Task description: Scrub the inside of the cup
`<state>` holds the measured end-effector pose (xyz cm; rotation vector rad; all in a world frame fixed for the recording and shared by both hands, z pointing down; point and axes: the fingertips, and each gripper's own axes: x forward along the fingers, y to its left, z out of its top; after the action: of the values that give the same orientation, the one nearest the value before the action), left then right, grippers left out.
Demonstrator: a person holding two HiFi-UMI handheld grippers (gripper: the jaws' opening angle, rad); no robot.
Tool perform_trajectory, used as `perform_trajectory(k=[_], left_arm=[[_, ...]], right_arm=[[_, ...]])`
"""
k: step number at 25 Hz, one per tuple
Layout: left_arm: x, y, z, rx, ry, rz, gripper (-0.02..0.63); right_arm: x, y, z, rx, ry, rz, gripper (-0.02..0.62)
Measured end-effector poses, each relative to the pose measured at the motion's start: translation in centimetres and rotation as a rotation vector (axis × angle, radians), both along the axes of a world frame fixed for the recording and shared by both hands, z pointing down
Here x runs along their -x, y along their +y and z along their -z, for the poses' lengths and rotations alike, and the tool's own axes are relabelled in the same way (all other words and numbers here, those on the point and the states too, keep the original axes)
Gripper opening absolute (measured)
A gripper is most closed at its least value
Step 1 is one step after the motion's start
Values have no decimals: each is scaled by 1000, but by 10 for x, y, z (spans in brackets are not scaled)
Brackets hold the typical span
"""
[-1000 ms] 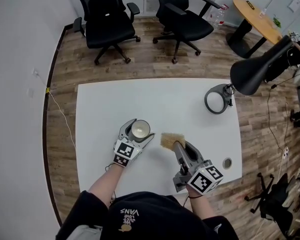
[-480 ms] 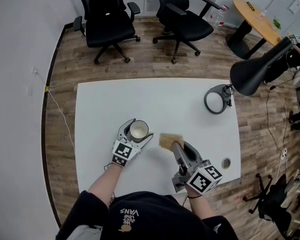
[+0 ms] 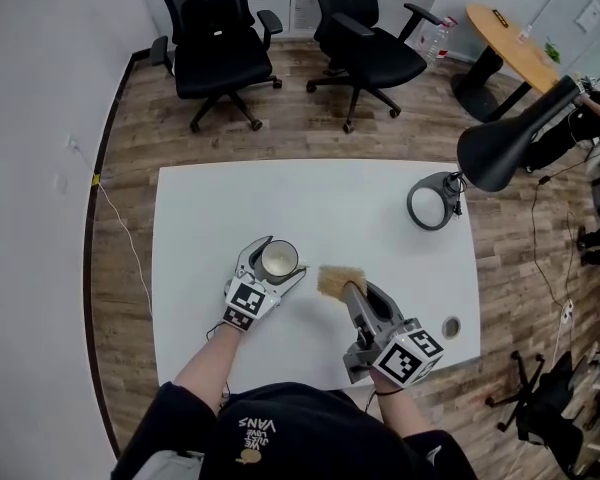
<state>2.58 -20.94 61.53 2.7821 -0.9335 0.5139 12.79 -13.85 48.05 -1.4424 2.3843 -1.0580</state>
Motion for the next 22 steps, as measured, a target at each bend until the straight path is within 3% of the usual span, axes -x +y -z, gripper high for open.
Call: perform_trajectory(k=[9,19,22], left_arm=[[20,9,48,-82,21,70,410],[42,28,98,-69,99,89,402],[49,33,116,-89,108,102,348]], right_arm=[[6,-3,9,-37,5,24,78],[20,-5,23,-72,28,47,78],[22,-6,25,-91,34,55,78]])
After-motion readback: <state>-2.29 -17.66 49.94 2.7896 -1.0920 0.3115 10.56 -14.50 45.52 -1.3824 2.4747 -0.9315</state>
